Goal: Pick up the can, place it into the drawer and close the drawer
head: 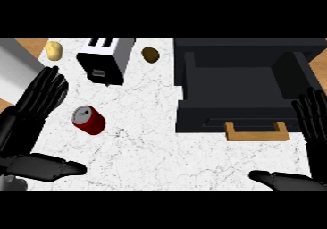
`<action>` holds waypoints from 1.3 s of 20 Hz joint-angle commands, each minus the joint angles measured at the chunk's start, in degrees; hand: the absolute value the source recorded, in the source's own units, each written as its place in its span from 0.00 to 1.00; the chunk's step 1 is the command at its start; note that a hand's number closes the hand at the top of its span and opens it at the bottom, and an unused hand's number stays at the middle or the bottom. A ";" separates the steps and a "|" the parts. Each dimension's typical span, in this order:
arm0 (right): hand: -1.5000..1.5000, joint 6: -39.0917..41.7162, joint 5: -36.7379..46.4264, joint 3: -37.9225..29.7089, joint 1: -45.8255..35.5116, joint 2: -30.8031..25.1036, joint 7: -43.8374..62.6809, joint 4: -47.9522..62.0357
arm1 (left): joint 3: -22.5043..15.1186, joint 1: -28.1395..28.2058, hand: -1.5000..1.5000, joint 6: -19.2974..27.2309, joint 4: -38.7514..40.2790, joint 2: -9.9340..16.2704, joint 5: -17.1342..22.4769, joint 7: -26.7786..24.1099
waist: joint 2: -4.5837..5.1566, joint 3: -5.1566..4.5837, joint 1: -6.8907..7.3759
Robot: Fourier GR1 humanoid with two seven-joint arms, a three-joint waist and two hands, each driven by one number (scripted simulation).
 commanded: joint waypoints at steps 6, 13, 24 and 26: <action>0.00 4.51 -3.77 -4.66 4.98 -0.56 -5.92 3.03 | 4.06 -0.81 0.00 0.30 -0.64 -0.45 2.87 5.94 | -0.03 -0.01 0.00; 0.00 5.94 -5.31 -6.94 4.99 -0.90 -2.98 -0.47 | 5.10 1.78 0.00 -0.68 1.20 -2.00 0.59 2.84 | -0.04 -0.03 0.07; 0.00 8.53 -1.72 -6.48 7.85 1.79 -11.31 5.39 | 4.44 -1.03 0.00 -2.60 16.07 -4.02 -4.54 -8.68 | 0.01 -0.03 -0.01; 0.00 8.25 -3.19 -8.80 6.32 0.77 -7.88 2.41 | 3.10 -4.21 0.00 -0.34 15.57 -5.16 -4.93 -4.52 | -0.01 -0.03 -0.04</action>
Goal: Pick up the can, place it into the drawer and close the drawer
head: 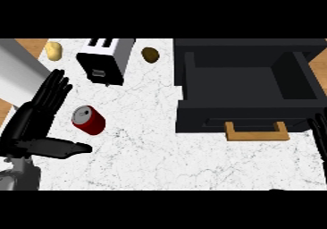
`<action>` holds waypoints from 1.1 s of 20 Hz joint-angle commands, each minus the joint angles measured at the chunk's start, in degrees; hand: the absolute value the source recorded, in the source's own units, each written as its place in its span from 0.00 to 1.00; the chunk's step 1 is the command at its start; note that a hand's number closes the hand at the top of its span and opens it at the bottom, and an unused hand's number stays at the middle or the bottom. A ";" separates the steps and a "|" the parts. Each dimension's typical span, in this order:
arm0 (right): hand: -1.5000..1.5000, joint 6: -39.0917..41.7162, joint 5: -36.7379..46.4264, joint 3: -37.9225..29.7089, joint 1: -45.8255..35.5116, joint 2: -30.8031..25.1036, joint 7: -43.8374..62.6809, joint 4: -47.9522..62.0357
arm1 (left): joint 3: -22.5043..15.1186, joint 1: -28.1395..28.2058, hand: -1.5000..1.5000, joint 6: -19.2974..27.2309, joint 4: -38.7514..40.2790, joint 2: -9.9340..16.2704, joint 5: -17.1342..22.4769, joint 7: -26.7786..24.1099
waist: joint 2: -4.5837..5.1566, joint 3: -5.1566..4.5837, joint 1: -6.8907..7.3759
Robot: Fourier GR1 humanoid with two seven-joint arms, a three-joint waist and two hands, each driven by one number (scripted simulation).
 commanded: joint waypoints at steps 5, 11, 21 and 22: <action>0.00 3.36 -0.88 -0.61 5.21 0.78 0.27 -5.07 | -0.73 -0.48 0.00 1.10 10.25 -2.25 -5.00 -9.50 | -0.02 -0.01 -0.15; 0.00 3.83 -2.64 -4.94 -1.99 -1.45 1.96 0.39 | 2.56 -4.64 0.00 0.42 18.21 0.20 -4.68 -12.03 | 0.03 0.00 -0.01; 0.00 4.31 -2.80 -6.05 -3.62 -0.90 1.61 1.72 | 4.73 -1.27 0.00 -3.24 29.67 2.26 -5.89 -25.29 | 0.02 -0.01 0.03; 0.00 4.86 -0.99 -4.62 -0.21 1.64 -4.63 4.82 | 6.56 -6.76 0.00 -3.47 33.90 4.41 -5.12 -23.57 | 0.05 0.00 -0.16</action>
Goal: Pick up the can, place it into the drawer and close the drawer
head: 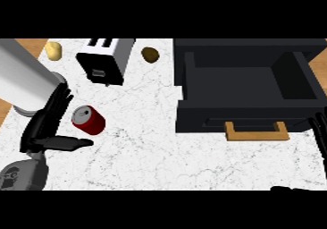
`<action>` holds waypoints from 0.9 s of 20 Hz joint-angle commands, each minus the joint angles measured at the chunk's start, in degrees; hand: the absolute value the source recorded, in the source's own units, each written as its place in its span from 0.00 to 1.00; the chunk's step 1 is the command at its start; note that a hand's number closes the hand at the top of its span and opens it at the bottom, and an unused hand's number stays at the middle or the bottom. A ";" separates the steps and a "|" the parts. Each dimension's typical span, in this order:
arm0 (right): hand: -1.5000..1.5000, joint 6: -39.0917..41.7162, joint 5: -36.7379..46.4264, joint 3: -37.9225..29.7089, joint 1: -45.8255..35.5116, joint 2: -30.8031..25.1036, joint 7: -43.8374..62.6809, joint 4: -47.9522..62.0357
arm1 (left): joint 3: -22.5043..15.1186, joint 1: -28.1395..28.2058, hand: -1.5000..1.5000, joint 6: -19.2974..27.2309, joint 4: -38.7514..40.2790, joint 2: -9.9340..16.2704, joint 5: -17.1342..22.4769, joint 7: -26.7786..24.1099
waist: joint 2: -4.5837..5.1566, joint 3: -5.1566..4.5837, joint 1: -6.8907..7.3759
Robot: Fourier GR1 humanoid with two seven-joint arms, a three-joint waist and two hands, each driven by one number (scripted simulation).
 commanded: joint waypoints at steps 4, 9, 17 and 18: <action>0.00 -0.35 3.12 2.46 2.33 3.05 -3.46 -0.03 | 0.49 1.90 0.00 -2.00 4.95 1.79 -1.36 -5.75 | -0.04 0.02 0.07; 0.00 2.28 -2.36 -3.47 -1.24 -1.77 1.17 0.03 | 2.15 1.60 0.00 -4.12 8.74 3.90 -0.47 -7.45 | -0.04 0.02 0.10; 0.00 0.23 -0.37 -2.19 -1.80 0.52 2.05 -1.31 | 1.81 -2.61 0.00 -1.67 20.52 3.35 -3.15 -14.58 | -0.02 0.02 0.05; 0.00 0.46 0.52 -0.74 -0.94 1.34 1.70 -1.53 | 2.14 -3.31 0.00 -1.87 25.44 3.22 -3.79 -19.24 | 0.01 0.01 -0.04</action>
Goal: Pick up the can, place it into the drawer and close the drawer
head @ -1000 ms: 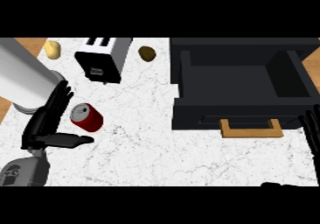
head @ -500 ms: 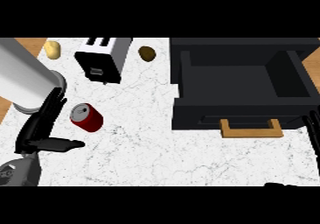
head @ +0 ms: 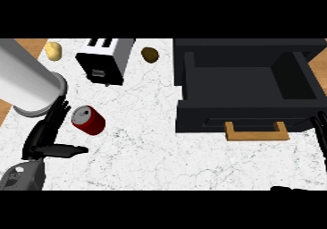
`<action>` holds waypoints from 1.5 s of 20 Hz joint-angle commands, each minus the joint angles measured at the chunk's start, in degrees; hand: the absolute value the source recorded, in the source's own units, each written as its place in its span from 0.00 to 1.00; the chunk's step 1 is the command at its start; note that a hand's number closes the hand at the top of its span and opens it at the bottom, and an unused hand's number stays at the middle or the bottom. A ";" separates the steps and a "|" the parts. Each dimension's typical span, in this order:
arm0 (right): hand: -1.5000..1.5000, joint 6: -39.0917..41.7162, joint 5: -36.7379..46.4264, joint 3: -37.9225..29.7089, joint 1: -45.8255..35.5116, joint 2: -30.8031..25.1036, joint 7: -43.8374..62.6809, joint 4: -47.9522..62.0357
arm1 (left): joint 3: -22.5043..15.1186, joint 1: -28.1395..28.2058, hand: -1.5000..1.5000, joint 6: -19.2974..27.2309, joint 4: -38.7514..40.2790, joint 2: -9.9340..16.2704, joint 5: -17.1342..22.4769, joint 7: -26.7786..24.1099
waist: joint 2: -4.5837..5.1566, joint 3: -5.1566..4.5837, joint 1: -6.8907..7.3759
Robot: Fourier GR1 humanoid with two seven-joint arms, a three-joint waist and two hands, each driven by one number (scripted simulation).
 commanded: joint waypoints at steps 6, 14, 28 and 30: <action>0.00 0.72 -1.97 -2.67 -0.90 -1.15 0.98 -0.73 | 0.91 -5.81 0.00 0.74 12.76 0.53 -0.51 -3.65 | 0.04 0.00 -0.12; 0.00 1.12 0.49 0.65 2.21 1.17 0.85 -3.07 | 0.73 -8.40 0.00 0.50 15.83 1.95 -0.32 -6.00 | -0.01 0.01 -0.08; 0.00 2.35 -3.68 -3.59 -1.71 -1.53 1.35 -0.15 | 1.05 -18.55 0.00 4.78 32.03 -0.47 -2.16 -11.57 | 0.17 -0.03 -0.46; 0.00 1.30 -1.96 -2.20 -0.82 -0.47 3.35 -2.43 | 0.59 -17.78 0.00 3.02 33.05 -0.13 -2.58 -14.59 | 0.19 -0.04 -0.46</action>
